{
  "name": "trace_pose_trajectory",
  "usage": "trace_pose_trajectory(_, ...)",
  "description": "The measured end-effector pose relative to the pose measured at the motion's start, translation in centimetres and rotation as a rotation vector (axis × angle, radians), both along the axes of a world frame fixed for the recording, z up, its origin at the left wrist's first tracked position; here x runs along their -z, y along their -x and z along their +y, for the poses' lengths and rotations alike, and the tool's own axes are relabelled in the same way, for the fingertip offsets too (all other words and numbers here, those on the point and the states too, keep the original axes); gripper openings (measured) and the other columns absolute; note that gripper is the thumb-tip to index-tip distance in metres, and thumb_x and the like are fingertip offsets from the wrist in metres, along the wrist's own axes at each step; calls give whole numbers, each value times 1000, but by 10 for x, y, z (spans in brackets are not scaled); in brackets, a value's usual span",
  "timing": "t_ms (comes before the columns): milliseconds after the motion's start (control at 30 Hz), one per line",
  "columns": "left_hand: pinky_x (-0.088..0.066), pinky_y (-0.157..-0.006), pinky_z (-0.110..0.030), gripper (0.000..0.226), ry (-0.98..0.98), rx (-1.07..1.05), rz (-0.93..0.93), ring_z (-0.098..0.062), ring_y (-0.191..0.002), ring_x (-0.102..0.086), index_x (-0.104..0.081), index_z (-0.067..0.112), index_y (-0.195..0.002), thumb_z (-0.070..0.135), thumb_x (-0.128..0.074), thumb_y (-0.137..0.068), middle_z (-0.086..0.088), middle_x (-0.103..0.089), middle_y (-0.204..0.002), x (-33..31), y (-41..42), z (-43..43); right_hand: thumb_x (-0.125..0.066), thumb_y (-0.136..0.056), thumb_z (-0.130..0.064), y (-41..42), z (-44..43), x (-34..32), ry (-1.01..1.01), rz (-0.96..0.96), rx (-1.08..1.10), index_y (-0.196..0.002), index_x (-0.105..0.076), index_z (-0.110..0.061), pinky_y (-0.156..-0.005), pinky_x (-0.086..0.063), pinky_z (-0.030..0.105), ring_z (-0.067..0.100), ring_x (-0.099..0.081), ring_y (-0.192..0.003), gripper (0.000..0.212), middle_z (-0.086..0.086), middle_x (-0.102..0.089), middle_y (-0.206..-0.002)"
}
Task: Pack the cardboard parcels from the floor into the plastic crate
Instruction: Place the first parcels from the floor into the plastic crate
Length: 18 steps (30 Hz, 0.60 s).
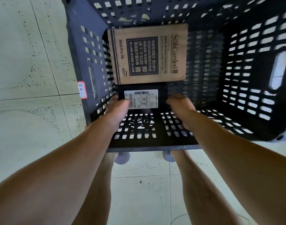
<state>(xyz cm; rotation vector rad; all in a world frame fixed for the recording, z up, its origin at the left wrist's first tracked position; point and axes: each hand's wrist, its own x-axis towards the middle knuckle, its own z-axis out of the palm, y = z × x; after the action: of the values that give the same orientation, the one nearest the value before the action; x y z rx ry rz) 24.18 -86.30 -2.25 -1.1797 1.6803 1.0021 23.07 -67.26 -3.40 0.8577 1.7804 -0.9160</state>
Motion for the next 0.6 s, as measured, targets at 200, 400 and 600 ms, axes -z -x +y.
trace_pose_trajectory(200,-48,-99,-35,27,-173,-7,57,-23,-119,-58,-57,8,-124,12,-50,-99,-11,-61,-128,-105,16,21,-45,-94,-19,37,27,-92,20,45,-152,-90,-62,-10,-67,-46,28,22,-55,-83,19,3,-58,-81)
trace_pose_trajectory(400,-44,-95,-34,17,-171,-240,253,-19,-109,-61,-60,24,-91,20,-46,-100,-9,-65,-120,-245,27,45,-52,-93,-22,71,57,-227,75,190,-120,-106,-66,-19,-95,-47,35,20,-58,-98,19,8,-65,-111)
trace_pose_trajectory(600,-46,-86,-30,16,-242,-143,376,-14,-104,-62,-61,25,-98,22,-46,-100,1,-67,-109,-398,18,80,-48,-92,-23,48,93,-387,41,237,16,-74,-53,-27,-87,-50,39,20,-57,-85,20,-1,-58,-83)
